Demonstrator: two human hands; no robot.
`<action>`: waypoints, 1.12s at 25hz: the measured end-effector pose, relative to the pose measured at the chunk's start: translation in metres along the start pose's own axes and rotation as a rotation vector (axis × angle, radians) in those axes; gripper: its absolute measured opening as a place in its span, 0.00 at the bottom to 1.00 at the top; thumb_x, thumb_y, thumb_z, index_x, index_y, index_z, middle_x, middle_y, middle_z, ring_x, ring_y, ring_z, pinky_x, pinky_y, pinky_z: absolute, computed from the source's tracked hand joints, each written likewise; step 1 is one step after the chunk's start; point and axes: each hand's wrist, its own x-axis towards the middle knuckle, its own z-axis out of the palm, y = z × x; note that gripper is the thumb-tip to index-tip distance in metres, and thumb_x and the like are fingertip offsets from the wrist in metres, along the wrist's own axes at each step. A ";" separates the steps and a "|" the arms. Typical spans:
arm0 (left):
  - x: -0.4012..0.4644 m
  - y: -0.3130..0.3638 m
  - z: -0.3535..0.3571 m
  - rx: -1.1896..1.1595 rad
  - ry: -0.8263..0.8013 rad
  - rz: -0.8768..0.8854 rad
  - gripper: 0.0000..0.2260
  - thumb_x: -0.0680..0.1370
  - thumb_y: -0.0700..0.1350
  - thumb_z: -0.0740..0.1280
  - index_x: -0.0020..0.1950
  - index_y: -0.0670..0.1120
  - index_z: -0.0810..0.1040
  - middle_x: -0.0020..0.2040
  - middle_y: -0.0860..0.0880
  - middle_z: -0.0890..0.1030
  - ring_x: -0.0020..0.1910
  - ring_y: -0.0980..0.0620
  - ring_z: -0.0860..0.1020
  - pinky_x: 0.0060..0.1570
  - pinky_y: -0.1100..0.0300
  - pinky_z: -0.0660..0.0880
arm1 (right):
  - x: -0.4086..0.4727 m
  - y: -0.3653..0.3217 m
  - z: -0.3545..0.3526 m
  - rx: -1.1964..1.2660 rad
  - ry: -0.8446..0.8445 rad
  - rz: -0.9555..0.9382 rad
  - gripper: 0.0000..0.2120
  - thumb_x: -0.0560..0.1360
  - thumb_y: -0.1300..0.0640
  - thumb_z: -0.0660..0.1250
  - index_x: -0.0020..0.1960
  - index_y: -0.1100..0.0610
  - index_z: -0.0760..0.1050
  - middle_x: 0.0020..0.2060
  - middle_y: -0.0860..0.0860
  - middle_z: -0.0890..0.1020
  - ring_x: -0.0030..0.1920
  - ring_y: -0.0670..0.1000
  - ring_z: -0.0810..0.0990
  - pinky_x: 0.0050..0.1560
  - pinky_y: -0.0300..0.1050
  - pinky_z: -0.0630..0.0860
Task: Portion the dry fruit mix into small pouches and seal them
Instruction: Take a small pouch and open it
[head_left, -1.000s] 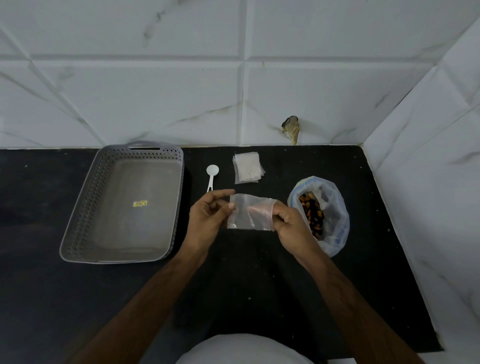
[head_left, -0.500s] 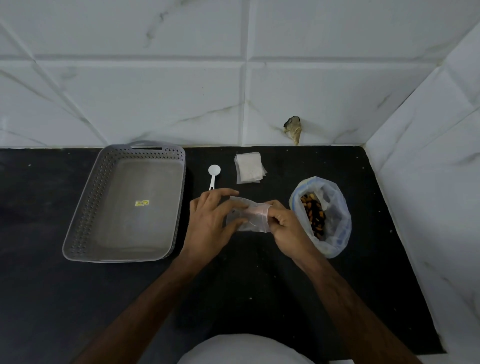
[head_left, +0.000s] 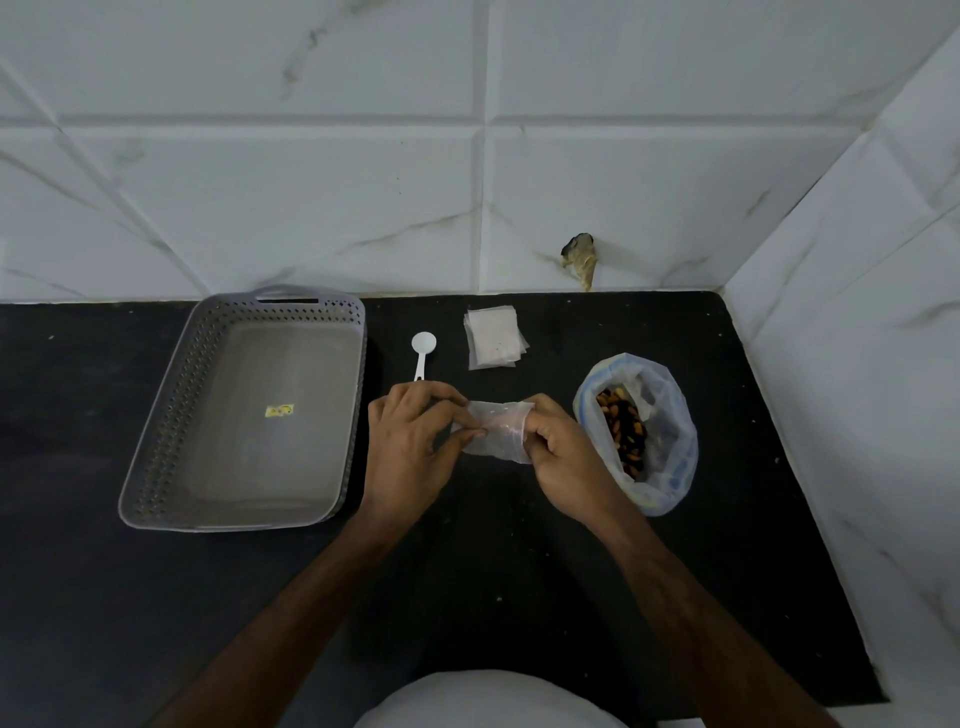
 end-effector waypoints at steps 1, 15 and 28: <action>-0.001 -0.001 -0.001 0.010 0.005 0.020 0.07 0.72 0.47 0.75 0.49 0.51 0.82 0.55 0.51 0.80 0.57 0.50 0.75 0.52 0.54 0.67 | -0.001 -0.001 0.001 -0.072 0.030 -0.007 0.07 0.80 0.67 0.63 0.51 0.61 0.79 0.51 0.47 0.75 0.46 0.42 0.76 0.46 0.31 0.73; -0.003 0.001 -0.005 -0.414 -0.071 -0.179 0.15 0.77 0.51 0.69 0.61 0.48 0.76 0.60 0.52 0.78 0.58 0.53 0.78 0.54 0.58 0.76 | -0.001 -0.007 0.001 -0.122 0.122 -0.029 0.08 0.78 0.69 0.64 0.51 0.60 0.79 0.53 0.47 0.74 0.51 0.42 0.76 0.51 0.33 0.74; 0.018 -0.001 -0.010 -0.777 -0.171 -0.640 0.05 0.83 0.41 0.64 0.52 0.44 0.79 0.47 0.51 0.83 0.46 0.55 0.83 0.44 0.63 0.79 | -0.001 -0.008 -0.001 0.011 -0.061 0.064 0.10 0.80 0.68 0.62 0.59 0.59 0.76 0.53 0.46 0.73 0.50 0.41 0.75 0.47 0.29 0.72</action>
